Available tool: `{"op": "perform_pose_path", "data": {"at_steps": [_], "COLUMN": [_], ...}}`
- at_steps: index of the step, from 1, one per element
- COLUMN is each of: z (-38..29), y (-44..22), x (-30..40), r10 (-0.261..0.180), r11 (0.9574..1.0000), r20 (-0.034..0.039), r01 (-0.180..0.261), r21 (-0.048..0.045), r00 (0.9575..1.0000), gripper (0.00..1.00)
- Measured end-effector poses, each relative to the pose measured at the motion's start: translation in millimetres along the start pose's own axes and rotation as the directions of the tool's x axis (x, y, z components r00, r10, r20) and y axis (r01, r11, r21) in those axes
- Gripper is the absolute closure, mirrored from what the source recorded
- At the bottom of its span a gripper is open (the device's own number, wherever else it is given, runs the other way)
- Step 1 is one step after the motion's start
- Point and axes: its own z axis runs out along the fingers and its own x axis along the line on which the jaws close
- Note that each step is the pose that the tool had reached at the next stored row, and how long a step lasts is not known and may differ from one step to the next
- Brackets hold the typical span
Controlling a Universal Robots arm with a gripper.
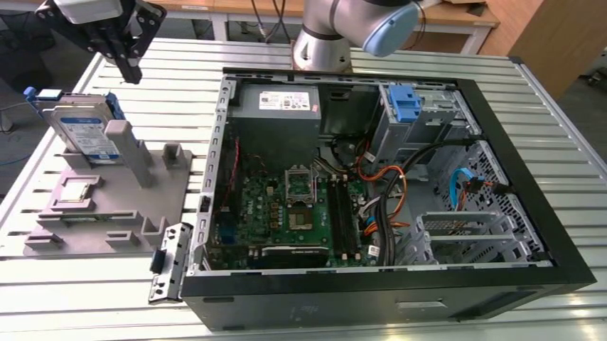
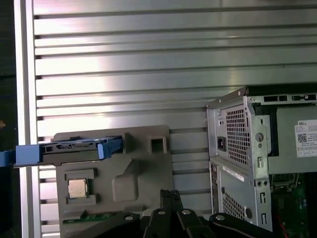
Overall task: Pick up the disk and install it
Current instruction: 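Reach for the disk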
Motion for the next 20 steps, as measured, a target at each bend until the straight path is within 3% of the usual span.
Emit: {"op": "perform_pose_path", "data": {"at_steps": [20], "z": [0.3], "y": [-2.2], "x": [29.1], "r10": [0.000], "r11": [1.0000], "r20": [0.0001], "r01": [0.000], "r21": [0.0000], "r00": [1.0000], "gripper": [0.89]}}
